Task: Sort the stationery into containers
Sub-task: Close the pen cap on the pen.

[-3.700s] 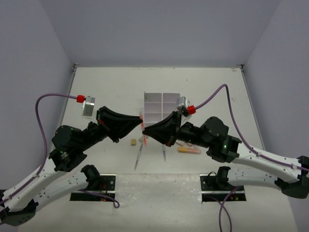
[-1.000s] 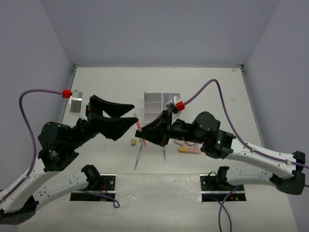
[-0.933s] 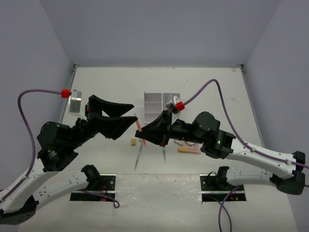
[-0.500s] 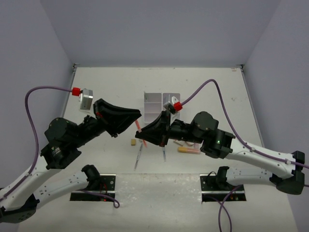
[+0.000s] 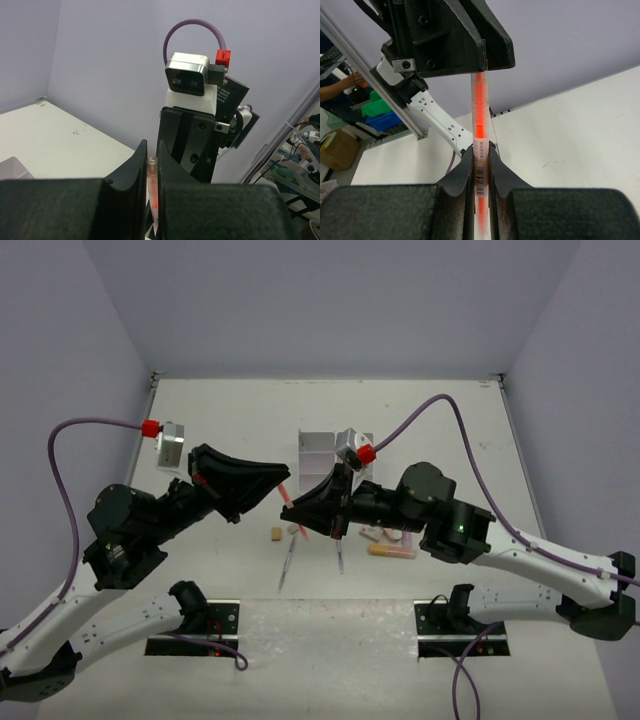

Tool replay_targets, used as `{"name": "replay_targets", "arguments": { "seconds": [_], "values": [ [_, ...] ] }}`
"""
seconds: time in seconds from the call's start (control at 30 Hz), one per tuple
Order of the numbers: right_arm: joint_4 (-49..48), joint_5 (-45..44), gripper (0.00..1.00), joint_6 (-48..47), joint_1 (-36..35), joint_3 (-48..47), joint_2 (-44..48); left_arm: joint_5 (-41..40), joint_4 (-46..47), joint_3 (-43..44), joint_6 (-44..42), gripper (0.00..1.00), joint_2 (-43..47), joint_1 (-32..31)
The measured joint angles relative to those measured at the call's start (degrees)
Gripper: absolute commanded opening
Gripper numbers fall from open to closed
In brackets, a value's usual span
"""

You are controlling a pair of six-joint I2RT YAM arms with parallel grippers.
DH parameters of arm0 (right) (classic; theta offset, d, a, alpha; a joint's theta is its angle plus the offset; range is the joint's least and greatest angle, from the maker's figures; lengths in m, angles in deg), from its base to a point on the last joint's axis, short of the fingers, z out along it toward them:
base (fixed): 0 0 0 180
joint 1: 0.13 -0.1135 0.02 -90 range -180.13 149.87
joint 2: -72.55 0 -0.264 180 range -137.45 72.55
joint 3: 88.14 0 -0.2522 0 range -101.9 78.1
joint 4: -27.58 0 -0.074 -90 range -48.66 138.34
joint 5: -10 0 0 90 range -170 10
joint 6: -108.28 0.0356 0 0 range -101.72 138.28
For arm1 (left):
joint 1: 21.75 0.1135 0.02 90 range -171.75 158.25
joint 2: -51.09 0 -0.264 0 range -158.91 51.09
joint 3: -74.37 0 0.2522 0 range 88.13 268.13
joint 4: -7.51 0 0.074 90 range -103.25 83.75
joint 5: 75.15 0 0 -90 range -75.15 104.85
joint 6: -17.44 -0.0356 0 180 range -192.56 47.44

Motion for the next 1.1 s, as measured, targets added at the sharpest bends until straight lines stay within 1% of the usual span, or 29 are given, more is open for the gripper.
{"name": "replay_targets", "arguments": {
  "seconds": [0.23, 0.37, 0.63, 0.83, 1.0, 1.1],
  "values": [
    [2.7, -0.3, 0.0, -0.7, 0.2, -3.6, -2.0, -0.3, 4.9, -2.2, 1.1, 0.0, 0.5, 0.4],
    [5.1, 1.2, 0.0, -1.7, 0.7, -7.5, -3.8, -0.2, 8.1, -3.1, 1.5, 0.0, 0.5, 0.5],
    [15.1, 4.0, 0.0, -5.0, 1.6, -18.2, -8.3, -1.1, 16.5, -6.6, 2.9, 0.0, 1.6, 0.8],
    [21.1, 5.7, 0.0, -6.9, 2.2, -23.9, -11.1, -1.7, 20.8, -9.3, 3.8, 0.0, 2.3, 0.8],
    [22.2, 7.2, 0.0, -7.6, 3.0, -24.1, -11.5, -3.0, 19.8, -9.9, 3.8, 0.0, 3.2, 0.8],
    [15.7, 8.1, 0.0, -7.3, 3.3, -18.0, -10.4, -3.7, 14.1, -8.0, 1.7, 0.0, 4.0, 0.6]
  ]
}}
